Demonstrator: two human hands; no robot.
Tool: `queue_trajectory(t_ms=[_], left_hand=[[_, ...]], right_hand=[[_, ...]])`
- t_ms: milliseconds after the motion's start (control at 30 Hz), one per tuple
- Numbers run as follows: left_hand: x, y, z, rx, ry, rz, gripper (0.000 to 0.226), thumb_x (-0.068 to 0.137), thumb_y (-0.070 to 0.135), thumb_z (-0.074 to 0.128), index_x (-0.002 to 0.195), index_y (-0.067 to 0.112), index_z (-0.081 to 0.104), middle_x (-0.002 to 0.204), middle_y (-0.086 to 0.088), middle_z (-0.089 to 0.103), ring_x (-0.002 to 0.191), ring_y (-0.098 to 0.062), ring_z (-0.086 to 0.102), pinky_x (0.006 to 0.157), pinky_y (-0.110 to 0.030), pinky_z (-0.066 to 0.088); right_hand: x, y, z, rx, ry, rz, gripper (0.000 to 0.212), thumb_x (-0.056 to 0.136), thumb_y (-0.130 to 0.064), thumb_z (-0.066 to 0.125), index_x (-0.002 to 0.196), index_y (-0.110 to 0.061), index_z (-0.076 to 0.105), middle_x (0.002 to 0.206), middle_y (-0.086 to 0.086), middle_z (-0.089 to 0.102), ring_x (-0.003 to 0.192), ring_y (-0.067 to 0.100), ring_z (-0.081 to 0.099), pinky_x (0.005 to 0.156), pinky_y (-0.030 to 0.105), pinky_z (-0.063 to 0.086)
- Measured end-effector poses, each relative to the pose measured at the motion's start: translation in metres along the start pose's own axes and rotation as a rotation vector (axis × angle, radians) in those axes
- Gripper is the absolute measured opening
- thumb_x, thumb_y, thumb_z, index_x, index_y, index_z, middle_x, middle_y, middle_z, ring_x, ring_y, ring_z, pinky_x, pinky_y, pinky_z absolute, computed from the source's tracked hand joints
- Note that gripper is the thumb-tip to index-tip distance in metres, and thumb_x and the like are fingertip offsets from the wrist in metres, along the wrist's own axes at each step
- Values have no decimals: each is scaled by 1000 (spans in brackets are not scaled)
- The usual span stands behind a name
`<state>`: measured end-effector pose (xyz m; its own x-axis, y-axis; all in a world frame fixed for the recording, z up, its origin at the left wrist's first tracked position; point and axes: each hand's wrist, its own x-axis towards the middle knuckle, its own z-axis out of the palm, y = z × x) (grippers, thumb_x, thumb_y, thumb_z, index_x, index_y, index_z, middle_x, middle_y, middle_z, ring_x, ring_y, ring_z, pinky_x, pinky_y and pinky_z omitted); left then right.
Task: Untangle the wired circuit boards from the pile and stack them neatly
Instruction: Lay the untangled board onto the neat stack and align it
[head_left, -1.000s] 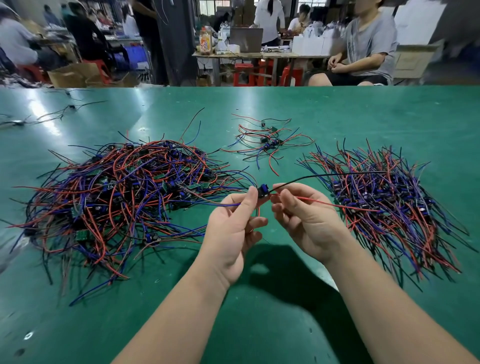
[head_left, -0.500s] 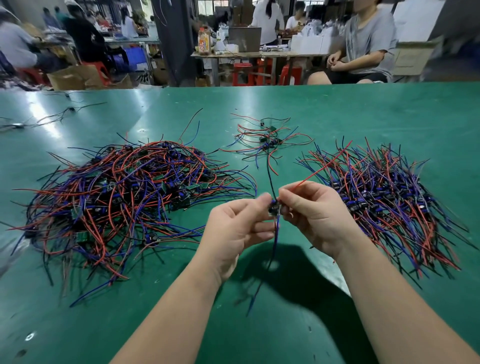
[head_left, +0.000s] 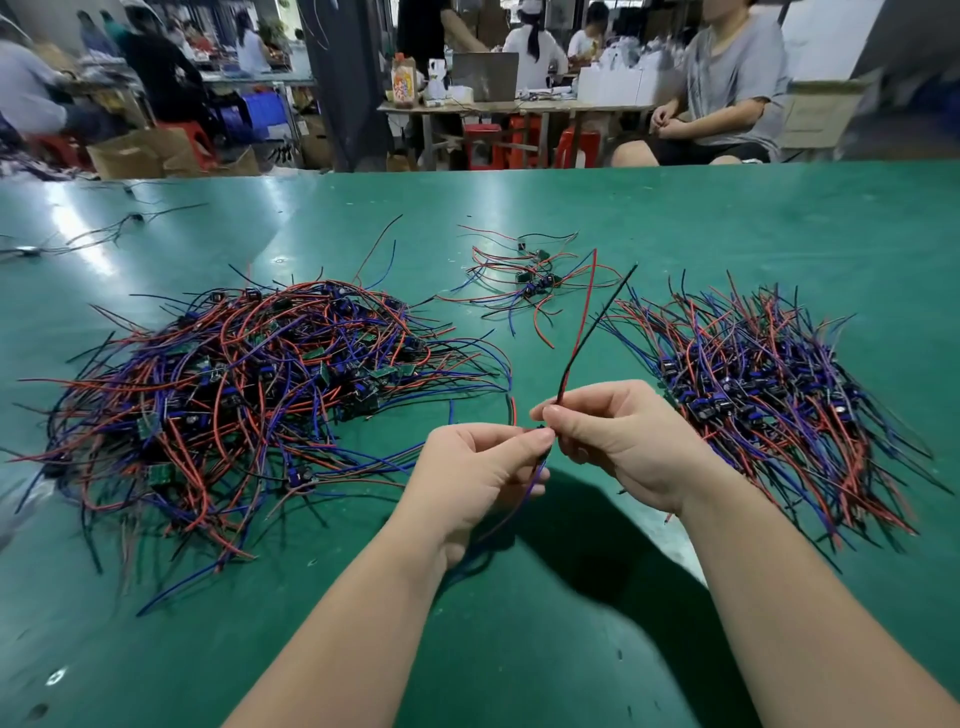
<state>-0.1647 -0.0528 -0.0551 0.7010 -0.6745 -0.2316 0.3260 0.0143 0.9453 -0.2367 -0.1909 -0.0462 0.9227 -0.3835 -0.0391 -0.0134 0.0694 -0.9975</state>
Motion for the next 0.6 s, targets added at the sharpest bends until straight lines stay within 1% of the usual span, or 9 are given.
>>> queue_trajectory(t_ms=[100, 167, 267, 333, 433, 533, 600], left_hand=[[0, 0, -1, 28, -35, -41, 14, 79, 8, 73, 65, 7, 72, 54, -7, 62, 49, -12, 61, 52, -22, 54], [0, 0, -2, 41, -48, -59, 19, 79, 7, 73, 60, 7, 71, 53, -6, 61, 47, -12, 60, 51, -21, 54], [-1, -1, 1, 64, -74, -77, 18, 80, 8, 73, 62, 7, 71, 51, -5, 60, 46, -11, 59, 52, -21, 54], [-1, -3, 3, 105, -91, -66, 16, 81, 8, 72, 65, 5, 69, 51, -4, 60, 46, -12, 58, 51, -20, 53], [-2, -4, 3, 152, -100, -50, 17, 81, 7, 71, 65, 4, 66, 49, -4, 59, 45, -13, 57, 48, -19, 50], [-3, -4, 4, 168, -103, -48, 17, 81, 7, 72, 65, 4, 66, 50, -3, 58, 46, -13, 58, 49, -19, 50], [-3, -5, 6, 178, -115, -46, 18, 81, 8, 72, 64, 5, 66, 51, -4, 58, 48, -14, 58, 50, -20, 51]], right_hand=[[2, -1, -3, 38, 102, 45, 4, 78, -3, 68, 76, 0, 66, 54, 3, 61, 46, 8, 56, 44, 14, 44], [5, -5, -10, 135, 196, 58, 6, 79, -2, 66, 75, 0, 62, 52, 1, 62, 45, 6, 59, 43, 13, 46], [7, -8, -21, 245, 332, 28, 8, 82, -2, 65, 76, -1, 60, 52, 1, 62, 45, 8, 60, 44, 15, 48], [9, -6, -22, 264, 377, 0, 10, 84, -1, 64, 74, -2, 61, 54, 2, 64, 49, 10, 62, 48, 18, 51], [10, -4, -24, 396, 438, -49, 12, 86, 2, 61, 74, -2, 62, 58, 4, 67, 55, 13, 66, 51, 18, 52], [11, -7, -32, 522, 518, -91, 15, 84, 7, 61, 74, -4, 61, 60, 5, 67, 57, 13, 68, 54, 18, 53], [12, -6, -33, 555, 565, -107, 16, 85, 7, 61, 75, -5, 60, 62, 5, 66, 56, 14, 68, 53, 18, 52]])
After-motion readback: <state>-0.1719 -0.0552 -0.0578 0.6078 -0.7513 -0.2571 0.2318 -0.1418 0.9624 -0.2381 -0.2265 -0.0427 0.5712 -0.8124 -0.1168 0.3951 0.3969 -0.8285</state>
